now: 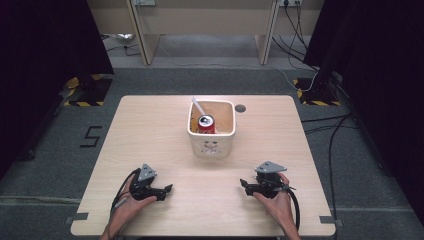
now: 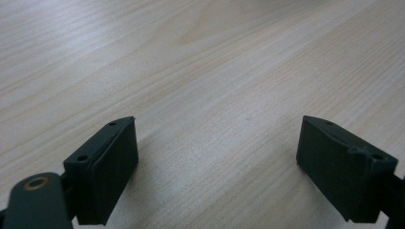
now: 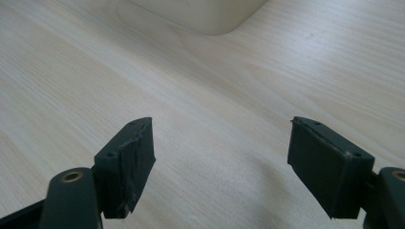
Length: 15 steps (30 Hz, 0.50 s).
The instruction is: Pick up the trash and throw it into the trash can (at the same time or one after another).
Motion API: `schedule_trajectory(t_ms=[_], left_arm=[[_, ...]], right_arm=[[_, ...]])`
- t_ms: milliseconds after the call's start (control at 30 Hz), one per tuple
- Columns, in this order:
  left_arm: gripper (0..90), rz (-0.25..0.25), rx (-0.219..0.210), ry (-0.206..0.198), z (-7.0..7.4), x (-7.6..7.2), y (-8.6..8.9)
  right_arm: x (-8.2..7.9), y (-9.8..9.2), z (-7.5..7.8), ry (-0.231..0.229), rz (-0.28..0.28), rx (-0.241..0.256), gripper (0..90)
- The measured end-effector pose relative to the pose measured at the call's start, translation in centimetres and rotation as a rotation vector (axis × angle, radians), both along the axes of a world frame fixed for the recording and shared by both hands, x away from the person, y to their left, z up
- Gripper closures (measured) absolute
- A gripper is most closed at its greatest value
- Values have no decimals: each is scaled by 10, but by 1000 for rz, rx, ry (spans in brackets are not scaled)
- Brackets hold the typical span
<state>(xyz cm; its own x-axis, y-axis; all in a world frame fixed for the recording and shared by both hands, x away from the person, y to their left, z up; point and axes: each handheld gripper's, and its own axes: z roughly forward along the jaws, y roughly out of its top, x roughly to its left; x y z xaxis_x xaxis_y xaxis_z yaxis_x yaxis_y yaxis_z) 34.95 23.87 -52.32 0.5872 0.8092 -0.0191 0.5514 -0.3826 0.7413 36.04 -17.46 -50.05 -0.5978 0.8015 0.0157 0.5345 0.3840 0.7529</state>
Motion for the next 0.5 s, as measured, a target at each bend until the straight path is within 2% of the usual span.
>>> schedule_trajectory(t_ms=[167,500], left_arm=[[131,1,0,-1,0,0,0],[132,-1,-3,-1,0,0,0]], right_arm=[[-4,-4,-1,-1,-11,-21,242],[-13,-11,-7,14,-23,-24,243]])
